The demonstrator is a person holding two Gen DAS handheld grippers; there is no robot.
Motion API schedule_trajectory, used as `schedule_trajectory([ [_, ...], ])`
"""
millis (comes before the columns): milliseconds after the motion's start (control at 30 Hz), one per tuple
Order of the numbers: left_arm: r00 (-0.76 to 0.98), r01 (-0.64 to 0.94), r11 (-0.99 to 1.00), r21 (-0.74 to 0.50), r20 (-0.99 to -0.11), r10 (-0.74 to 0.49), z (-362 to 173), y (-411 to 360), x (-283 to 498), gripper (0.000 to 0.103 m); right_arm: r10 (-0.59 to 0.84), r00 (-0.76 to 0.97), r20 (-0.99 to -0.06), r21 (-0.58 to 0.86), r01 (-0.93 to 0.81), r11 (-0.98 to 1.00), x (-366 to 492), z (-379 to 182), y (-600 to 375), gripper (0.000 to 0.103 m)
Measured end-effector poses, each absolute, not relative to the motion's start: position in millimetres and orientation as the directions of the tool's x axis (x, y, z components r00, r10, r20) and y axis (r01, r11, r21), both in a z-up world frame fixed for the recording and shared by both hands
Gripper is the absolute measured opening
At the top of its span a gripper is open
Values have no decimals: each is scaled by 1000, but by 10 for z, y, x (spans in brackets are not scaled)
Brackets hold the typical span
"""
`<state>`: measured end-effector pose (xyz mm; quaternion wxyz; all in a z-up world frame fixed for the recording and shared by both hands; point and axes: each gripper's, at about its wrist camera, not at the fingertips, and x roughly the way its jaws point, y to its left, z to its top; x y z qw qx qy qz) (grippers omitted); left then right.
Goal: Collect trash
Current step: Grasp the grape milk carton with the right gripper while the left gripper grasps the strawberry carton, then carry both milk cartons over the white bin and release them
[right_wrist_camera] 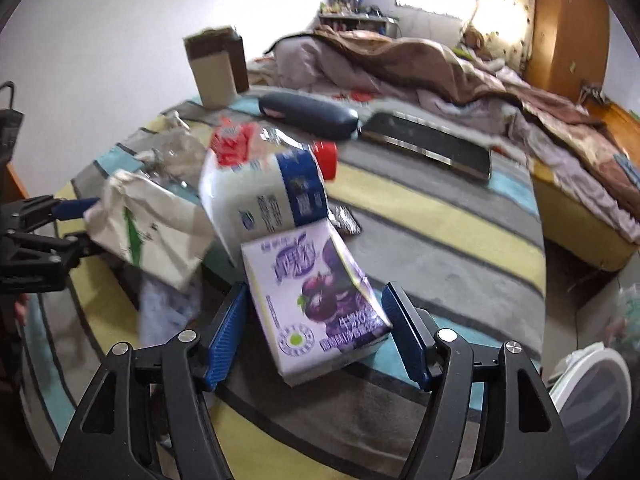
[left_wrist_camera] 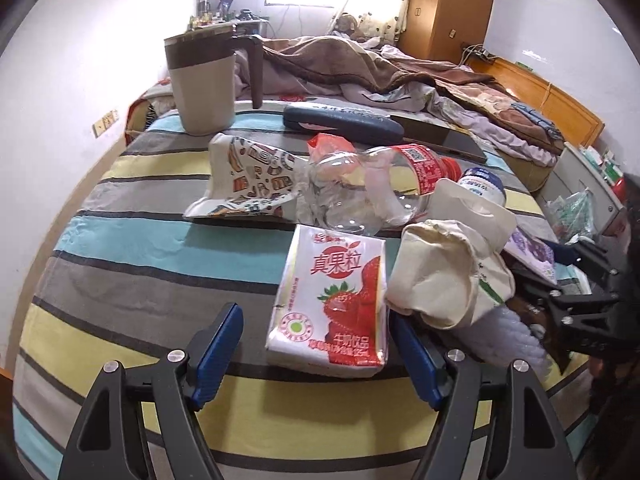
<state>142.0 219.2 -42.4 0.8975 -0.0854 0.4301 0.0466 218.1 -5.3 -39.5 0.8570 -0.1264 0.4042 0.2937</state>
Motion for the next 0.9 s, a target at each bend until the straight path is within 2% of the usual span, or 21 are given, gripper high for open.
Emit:
schedule_trajectory([
  [100, 625, -162, 980, -111, -780, 15, -432, 2204, 1461, 67, 433, 476, -766, 86, -591, 802, 2199, -388, -108, 69],
  [167, 620, -159, 981, -109, -785, 13, -457, 2195, 1491, 64, 439, 481, -759, 111, -569, 815, 2212, -374, -145, 65],
  [200, 618, -160, 981, -106, -786, 16, -463, 2185, 1493, 56, 437, 486, -757, 112, -562, 819, 2218, -375, -153, 66],
  [600, 637, -168, 979, -112, -771, 22, -379, 2177, 1344, 56, 433, 544, -719, 126, -510, 851, 2130, -298, -246, 65],
  [900, 689, -184, 976, -117, -723, 43, -140, 2080, 1029, 56, 438, 586, -682, 176, -450, 875, 1939, -152, -471, 65],
])
